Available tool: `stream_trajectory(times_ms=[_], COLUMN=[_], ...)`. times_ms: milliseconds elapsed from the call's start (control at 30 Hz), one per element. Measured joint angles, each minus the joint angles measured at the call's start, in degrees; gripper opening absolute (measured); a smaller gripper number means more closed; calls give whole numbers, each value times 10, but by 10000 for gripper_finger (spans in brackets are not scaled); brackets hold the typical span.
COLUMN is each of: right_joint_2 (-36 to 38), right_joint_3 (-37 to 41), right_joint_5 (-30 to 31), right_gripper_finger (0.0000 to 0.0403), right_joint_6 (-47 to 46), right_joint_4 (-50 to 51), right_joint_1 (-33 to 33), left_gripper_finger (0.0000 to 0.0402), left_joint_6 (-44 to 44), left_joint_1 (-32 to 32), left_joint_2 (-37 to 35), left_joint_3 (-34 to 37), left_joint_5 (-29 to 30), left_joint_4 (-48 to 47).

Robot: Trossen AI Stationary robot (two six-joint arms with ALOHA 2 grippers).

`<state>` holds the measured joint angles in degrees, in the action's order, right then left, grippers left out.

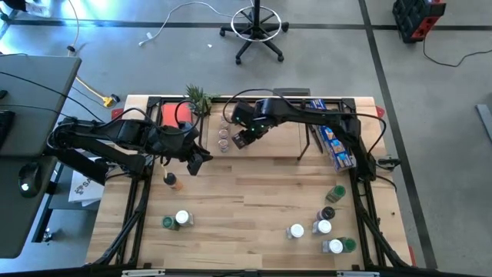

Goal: Shelf spices
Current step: Put the black seasoning bottle aligned with the other black seasoning bottle on the shelf

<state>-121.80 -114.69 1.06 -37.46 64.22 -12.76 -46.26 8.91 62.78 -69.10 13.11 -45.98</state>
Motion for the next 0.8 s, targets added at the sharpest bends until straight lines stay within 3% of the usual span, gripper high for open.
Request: stream_trajectory(times_ms=[267, 600, 800], right_joint_2=[0, 10, 65], right_joint_3=[0, 0, 0], right_joint_5=[5, 7, 22], right_gripper_finger=[237, 246, 246], right_joint_6=[-2, 25, 108], right_joint_4=[-20, -88, -52], right_joint_1=[-9, -17, -10], left_gripper_finger=[115, 115, 115], left_joint_6=[0, -1, -1], left_joint_1=[0, 0, 0], left_joint_2=[0, 0, 0], left_joint_3=[0, 0, 0], left_joint_5=[11, 11, 11], left_joint_4=[0, 0, 0])
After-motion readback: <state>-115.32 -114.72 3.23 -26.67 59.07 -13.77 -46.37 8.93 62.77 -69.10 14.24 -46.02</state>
